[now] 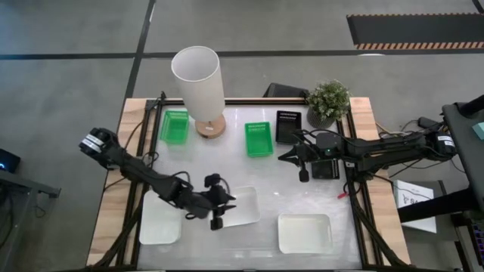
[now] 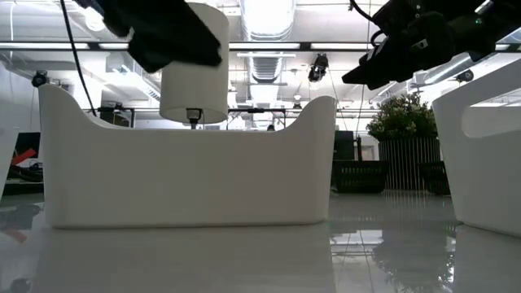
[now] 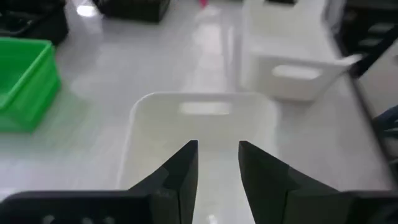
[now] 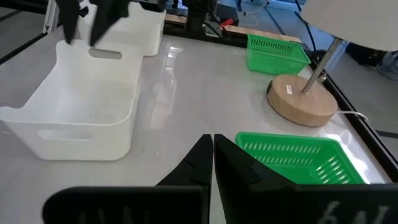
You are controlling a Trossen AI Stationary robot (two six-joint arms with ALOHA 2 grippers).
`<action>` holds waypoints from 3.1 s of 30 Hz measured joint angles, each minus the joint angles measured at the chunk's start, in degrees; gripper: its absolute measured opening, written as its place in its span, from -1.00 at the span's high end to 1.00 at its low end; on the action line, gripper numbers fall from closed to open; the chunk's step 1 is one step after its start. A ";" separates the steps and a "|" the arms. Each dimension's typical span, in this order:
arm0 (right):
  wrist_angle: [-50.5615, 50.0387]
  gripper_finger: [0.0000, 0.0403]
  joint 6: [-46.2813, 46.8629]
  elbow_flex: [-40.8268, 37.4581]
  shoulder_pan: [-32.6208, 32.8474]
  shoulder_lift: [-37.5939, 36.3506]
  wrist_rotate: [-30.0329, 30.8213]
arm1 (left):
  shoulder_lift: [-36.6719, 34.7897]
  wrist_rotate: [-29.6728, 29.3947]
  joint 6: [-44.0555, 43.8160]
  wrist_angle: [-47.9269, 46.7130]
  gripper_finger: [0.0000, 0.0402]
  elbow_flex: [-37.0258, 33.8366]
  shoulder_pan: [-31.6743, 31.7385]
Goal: Stack baskets by color
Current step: Stack the center white bin on top of the other white bin
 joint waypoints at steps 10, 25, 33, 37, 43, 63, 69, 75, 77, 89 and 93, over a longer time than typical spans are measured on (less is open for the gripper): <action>-0.34 0.96 -0.33 -0.03 0.01 0.11 -0.04 | 4.94 -0.22 1.75 -13.18 0.50 6.20 4.98; -0.18 0.96 -1.82 -0.03 -0.01 0.11 -0.02 | 4.76 1.75 2.59 -15.75 0.10 3.86 9.71; -0.06 0.96 -2.78 -0.03 -0.01 0.11 -0.02 | 4.94 2.75 -1.52 -12.10 0.38 1.22 10.26; -0.30 0.96 -3.35 -0.03 -0.01 0.11 -0.02 | 5.03 2.85 -3.06 -12.14 0.72 1.17 10.26; -0.38 0.96 -3.64 -0.03 -0.01 0.13 -0.02 | 5.03 2.88 -4.28 -12.38 0.98 1.77 10.26; -1.65 0.96 -6.30 -0.67 -0.06 0.13 0.00 | -14.64 -10.37 -31.21 -13.32 1.00 3.66 -0.34; -1.63 0.96 -5.11 -2.33 -0.06 0.13 0.05 | -22.23 -12.00 -45.02 -26.80 1.00 4.46 -6.46; -1.60 0.96 -1.89 -3.30 -0.06 0.13 0.05 | -25.96 -10.39 -71.52 -55.52 1.00 9.13 -12.59; -1.59 0.96 -0.79 -3.42 -0.03 0.13 0.03 | -26.04 -6.28 -78.96 -63.14 1.00 11.13 -13.74; -1.76 0.96 -2.59 -3.64 -0.03 -0.04 0.01 | -18.01 21.67 -95.15 -88.44 1.00 25.36 -16.66; -2.22 0.96 -0.72 -3.70 0.09 -0.07 -0.03 | -17.09 23.73 -97.75 -88.23 1.00 25.74 -17.74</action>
